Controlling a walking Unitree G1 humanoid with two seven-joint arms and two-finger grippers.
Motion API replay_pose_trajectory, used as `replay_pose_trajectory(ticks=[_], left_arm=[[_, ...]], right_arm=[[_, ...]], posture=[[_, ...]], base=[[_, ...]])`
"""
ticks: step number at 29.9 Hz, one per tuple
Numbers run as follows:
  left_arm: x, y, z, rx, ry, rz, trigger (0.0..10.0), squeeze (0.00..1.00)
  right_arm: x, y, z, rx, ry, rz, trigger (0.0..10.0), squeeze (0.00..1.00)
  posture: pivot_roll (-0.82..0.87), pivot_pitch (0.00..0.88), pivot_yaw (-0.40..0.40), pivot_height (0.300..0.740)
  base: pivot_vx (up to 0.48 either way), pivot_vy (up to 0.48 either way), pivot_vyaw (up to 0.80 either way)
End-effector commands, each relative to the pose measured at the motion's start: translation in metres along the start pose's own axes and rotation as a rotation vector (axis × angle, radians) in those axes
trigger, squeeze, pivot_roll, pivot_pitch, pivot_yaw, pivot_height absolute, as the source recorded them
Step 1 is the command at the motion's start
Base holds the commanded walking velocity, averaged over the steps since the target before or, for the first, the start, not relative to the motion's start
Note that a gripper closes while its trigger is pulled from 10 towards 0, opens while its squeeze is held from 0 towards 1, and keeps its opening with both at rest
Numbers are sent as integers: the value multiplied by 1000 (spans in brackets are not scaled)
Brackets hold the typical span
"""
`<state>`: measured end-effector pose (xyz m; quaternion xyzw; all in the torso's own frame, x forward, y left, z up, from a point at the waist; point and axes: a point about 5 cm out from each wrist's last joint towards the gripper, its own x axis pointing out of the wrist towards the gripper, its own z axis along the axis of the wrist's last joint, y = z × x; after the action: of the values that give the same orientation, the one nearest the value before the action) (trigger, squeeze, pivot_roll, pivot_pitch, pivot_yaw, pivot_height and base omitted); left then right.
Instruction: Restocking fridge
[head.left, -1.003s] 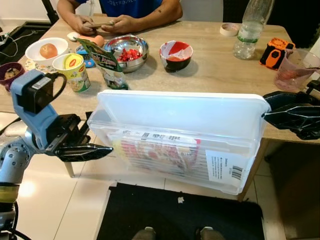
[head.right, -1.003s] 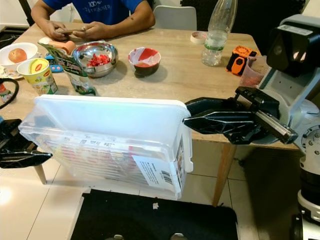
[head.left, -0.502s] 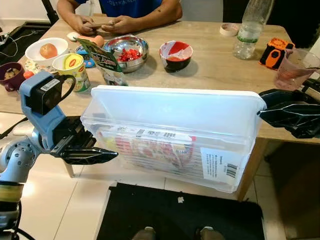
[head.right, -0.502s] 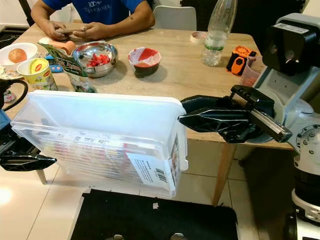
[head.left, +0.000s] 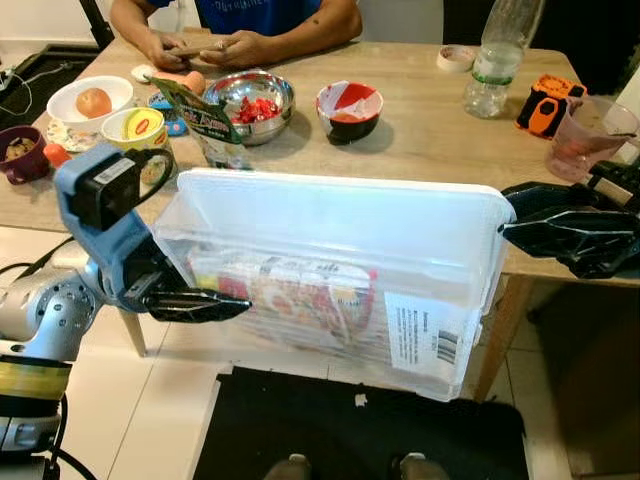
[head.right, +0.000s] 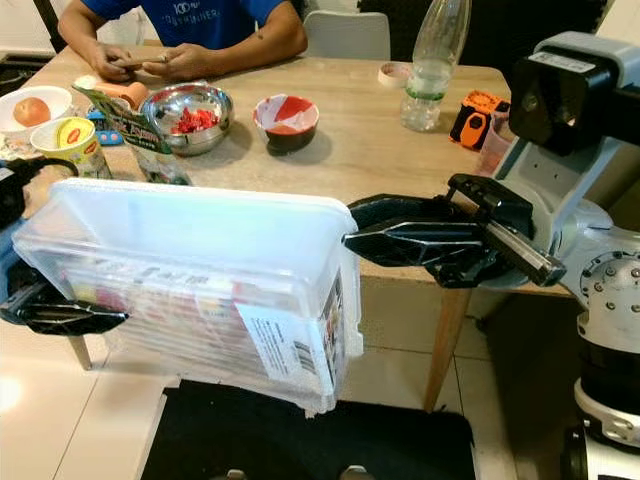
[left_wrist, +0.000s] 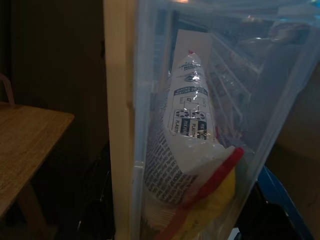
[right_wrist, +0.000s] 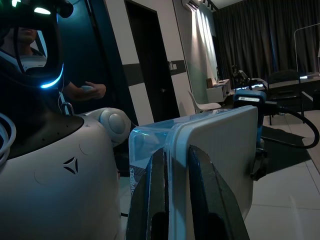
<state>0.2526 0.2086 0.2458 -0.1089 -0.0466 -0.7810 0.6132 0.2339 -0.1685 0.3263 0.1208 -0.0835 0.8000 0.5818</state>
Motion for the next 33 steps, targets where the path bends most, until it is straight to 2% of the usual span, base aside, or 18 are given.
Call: replay_pose_trajectory(ticks=[1,11,12,13,14,15,16,18,29,30,31,33], left_arm=[[4,0,-2,-32,4,-16,0,0],[2,-2,-2,-47,5,-16,0,0],[2,-2,-2,-49,4,-14,0,0],[2,-2,-2,-49,4,-14,0,0],[2,-3,-2,-52,1,-14,0,0],[2,-3,-2,-52,1,-14,0,0],[1,-3,-2,-54,-1,-14,0,0],[1,-4,-2,-56,-4,-15,0,0],[-6,-8,-7,-79,-29,19,0,0],[-11,-9,-11,-92,-37,41,0,0],[-11,-9,-11,-92,-37,41,0,0],[-21,-10,-20,-115,-66,102,0,0]], right_arm=[[5,4,2,-38,11,37,0,0],[4,2,-1,-45,11,7,0,0],[3,0,-3,-52,14,-12,10000,0],[3,0,-3,-52,14,-12,10000,0],[2,-2,-5,-52,13,-30,10000,114],[2,-2,-5,-52,13,-30,10000,114],[-1,-5,-7,-47,8,-51,10000,969],[-5,-7,-8,-40,-6,-74,10000,1000],[-28,-9,-8,-22,-124,-157,10000,1000],[-35,-11,-8,-25,-161,-202,10000,1000],[-35,-11,-8,-25,-161,-202,10000,1000],[-52,-19,-16,-31,-219,-329,10000,1000]], posture=[[-22,121,8,740],[-20,122,11,740],[-19,123,12,740],[-19,123,12,740],[-19,123,12,740],[-19,123,12,740],[-19,123,12,740],[-15,125,11,740],[-13,126,13,740],[-8,127,16,740],[-8,127,16,740],[-5,126,17,740]], base=[[0,0,0],[0,0,0],[0,0,0],[0,0,0],[0,0,0],[0,0,0],[0,0,0],[0,0,0],[0,0,0],[0,0,0],[0,0,0],[0,0,0]])
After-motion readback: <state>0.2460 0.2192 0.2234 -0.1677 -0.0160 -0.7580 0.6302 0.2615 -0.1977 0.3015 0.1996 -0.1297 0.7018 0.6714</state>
